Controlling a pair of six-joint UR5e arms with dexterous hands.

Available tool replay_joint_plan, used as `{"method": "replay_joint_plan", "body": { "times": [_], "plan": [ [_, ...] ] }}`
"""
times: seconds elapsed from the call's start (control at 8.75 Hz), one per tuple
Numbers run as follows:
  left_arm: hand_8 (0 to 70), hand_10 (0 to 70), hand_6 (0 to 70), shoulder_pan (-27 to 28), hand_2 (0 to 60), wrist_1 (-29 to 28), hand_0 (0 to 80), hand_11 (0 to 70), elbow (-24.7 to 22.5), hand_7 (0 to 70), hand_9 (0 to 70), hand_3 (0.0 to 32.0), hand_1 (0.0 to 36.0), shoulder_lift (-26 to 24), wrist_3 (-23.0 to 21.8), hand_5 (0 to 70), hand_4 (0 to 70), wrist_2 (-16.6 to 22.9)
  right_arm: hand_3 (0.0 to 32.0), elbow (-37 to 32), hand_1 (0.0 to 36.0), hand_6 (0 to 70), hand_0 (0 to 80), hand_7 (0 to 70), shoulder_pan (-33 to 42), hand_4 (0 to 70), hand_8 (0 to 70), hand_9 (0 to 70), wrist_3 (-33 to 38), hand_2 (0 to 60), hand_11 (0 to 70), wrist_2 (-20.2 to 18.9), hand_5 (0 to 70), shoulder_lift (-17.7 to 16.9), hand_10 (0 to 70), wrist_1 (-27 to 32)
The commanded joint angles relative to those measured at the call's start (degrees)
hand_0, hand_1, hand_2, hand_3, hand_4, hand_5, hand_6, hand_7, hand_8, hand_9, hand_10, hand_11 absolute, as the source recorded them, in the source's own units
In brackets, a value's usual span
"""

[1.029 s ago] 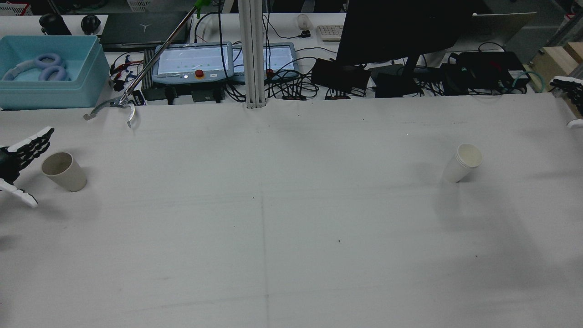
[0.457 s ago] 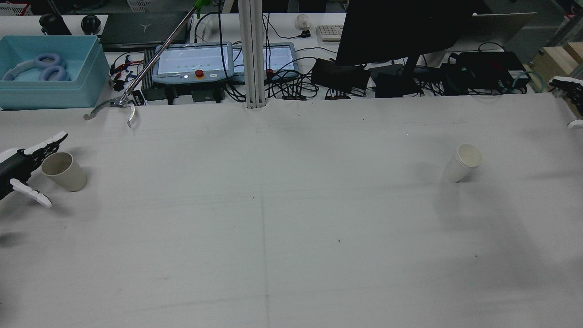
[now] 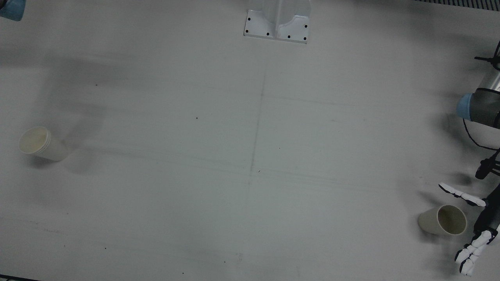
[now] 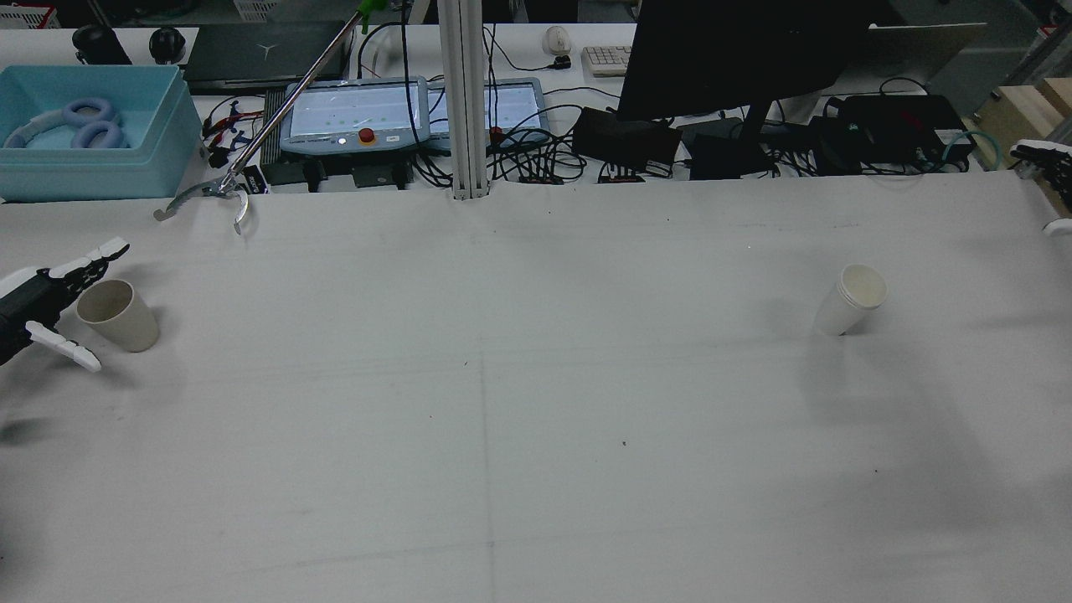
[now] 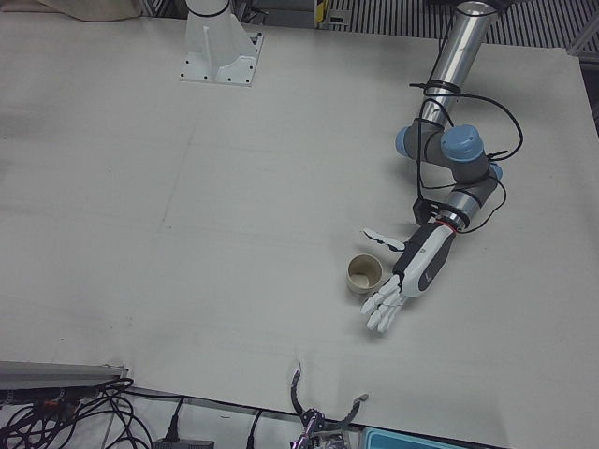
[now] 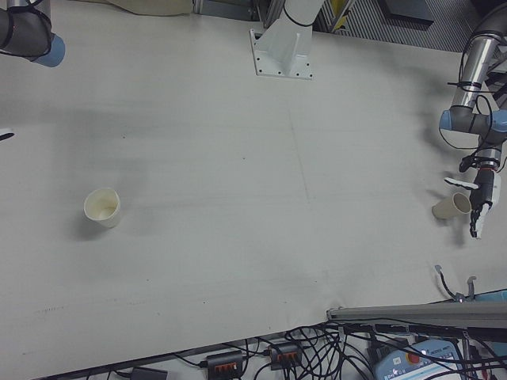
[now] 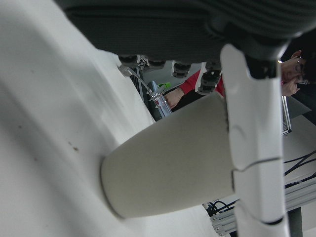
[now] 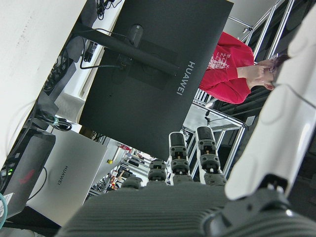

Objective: Pour water
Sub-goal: 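Move the left hand toward the beige paper cup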

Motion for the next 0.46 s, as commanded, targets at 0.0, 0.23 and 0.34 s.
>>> {"method": "replay_joint_plan", "body": {
  "times": [0.0, 0.23, 0.34],
  "plan": [
    [0.0, 0.0, 0.2, 0.0, 0.0, 1.5, 62.3, 0.0, 0.7, 5.2, 0.0, 0.0, 14.7, -0.8, 1.2, 1.9, 20.2, -0.1, 0.0, 0.1, 10.6, 14.5, 50.9, 21.1, 0.0, 20.6, 6.3, 7.8, 0.2, 0.0, 0.0, 0.0, 18.0, 0.0, 0.0, 0.0],
    [0.0, 0.0, 0.0, 0.0, 0.0, 1.6, 61.3, 0.0, 0.7, 4.5, 0.0, 0.0, 14.0, -1.1, 1.9, 3.4, 21.0, -0.1, 0.0, 0.0, 10.7, 14.4, 50.9, 20.8, 0.0, 20.7, 6.2, 7.8, 0.1, 0.0, 0.0, 0.0, 18.1, 0.1, 0.0, 0.0],
    [0.0, 0.0, 0.0, 0.0, 0.0, 1.7, 60.7, 0.0, 0.7, 4.2, 0.0, 0.0, 13.7, -1.4, 2.1, 3.7, 20.7, -0.2, 0.0, 0.0, 10.7, 14.4, 51.1, 20.8, 0.0, 21.0, 6.0, 7.7, 0.1, 0.0, 0.0, 0.0, 18.1, 0.1, 0.0, 0.0]
  ]
}}
